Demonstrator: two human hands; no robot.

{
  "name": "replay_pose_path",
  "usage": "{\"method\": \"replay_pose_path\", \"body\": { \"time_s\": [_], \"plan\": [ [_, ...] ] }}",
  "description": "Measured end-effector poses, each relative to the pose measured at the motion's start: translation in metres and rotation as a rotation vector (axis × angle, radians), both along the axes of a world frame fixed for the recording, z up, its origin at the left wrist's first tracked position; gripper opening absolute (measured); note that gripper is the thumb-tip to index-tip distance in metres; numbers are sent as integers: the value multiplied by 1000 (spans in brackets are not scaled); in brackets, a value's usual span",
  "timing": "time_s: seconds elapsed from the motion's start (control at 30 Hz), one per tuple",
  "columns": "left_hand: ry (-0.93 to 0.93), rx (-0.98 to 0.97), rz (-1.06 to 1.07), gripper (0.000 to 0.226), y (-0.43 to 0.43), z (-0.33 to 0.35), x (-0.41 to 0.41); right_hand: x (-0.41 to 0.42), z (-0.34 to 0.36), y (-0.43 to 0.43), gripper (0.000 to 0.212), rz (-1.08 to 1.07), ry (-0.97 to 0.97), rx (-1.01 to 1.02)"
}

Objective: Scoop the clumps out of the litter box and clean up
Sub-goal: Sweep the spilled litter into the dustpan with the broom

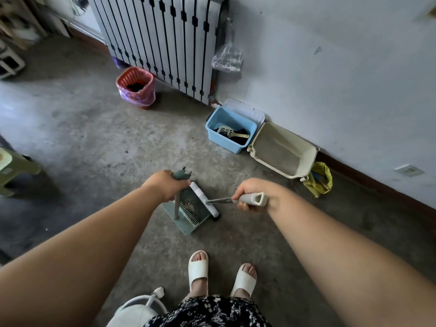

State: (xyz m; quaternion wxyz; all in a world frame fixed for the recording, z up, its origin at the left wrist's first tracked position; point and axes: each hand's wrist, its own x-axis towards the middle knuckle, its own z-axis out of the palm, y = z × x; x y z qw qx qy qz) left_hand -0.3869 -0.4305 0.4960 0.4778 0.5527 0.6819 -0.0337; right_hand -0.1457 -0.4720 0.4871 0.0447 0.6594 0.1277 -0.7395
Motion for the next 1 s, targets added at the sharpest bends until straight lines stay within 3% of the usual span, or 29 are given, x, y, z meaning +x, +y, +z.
{"method": "replay_pose_path", "body": {
  "time_s": [0.13, 0.27, 0.47, 0.67, 0.77, 0.83, 0.9, 1.0],
  "plan": [
    [-138, -244, 229, 43, 1, 1, 9, 10, 26, 11, 23, -138, -47, 87],
    [-45, -139, 210, 51, 4, -5, 20, 16, 29, 9, 25, -234, -40, 134],
    [7, -97, -3, 48, 4, 9, 64, 41, 53, -12, 14, -409, -112, 271],
    [5, -83, -326, 45, 5, 40, 150, 109, 89, -48, 40, -792, -184, 527],
    [-11, -68, -490, 46, -5, 55, 198, 144, 105, -72, 37, -972, -60, 611],
    [-24, -47, -586, 46, -19, 62, 236, 173, 111, -94, 29, -919, -126, 709],
    [-44, -34, -633, 42, -33, 67, 268, 196, 118, -116, 17, -753, -326, 768],
    [-82, -38, -694, 33, -59, 75, 327, 243, 129, -157, 19, -686, -562, 785]
  ]
}}
